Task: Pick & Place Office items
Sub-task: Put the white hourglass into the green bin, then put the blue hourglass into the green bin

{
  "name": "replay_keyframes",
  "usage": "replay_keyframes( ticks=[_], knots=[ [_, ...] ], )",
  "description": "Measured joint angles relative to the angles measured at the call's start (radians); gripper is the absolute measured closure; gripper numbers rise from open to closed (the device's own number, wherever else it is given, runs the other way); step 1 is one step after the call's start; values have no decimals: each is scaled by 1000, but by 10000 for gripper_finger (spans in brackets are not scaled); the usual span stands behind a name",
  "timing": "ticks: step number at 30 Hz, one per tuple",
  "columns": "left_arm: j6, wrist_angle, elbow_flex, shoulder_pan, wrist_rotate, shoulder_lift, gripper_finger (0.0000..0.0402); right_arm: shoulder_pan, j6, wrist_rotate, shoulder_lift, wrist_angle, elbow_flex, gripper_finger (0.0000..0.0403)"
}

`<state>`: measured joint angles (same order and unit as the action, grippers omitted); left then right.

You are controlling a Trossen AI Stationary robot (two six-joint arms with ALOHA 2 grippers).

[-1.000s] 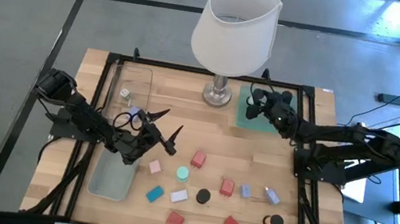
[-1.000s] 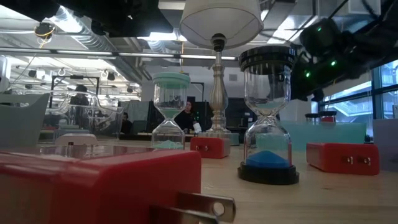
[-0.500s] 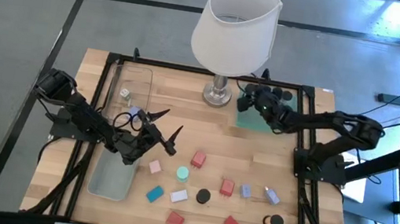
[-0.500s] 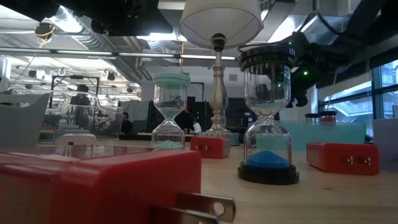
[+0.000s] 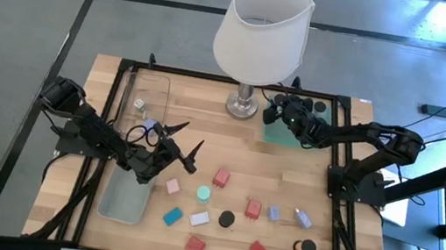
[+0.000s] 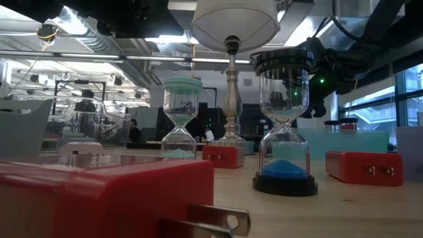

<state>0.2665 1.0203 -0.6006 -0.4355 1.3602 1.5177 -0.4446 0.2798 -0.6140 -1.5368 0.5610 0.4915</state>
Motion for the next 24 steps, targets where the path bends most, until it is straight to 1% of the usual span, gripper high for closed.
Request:
replay_keyframes(
  ticks=[5,10,12,14,16,18,22,23,24],
  knots=[
    [0,0,0,0,0,0,61,0,-3,-34,5,-1,0,62],
    [1,0,0,0,0,0,61,18,-8,-24,60,-3,0,43],
    [1,0,0,0,1,0,61,37,-27,-5,108,-10,0,41],
    [1,0,0,-1,6,0,61,59,-26,47,168,-40,0,40],
    [1,0,0,-1,10,0,61,80,-9,141,235,-74,0,40],
    [0,0,0,-1,10,0,61,102,7,294,301,-106,0,40],
    [-6,-1,0,-2,9,0,61,170,23,743,374,-113,0,43],
    [-12,0,0,-2,9,0,61,197,20,844,380,-106,0,45],
    [-17,0,0,-2,9,0,61,226,10,912,382,-104,0,47]
  ],
)
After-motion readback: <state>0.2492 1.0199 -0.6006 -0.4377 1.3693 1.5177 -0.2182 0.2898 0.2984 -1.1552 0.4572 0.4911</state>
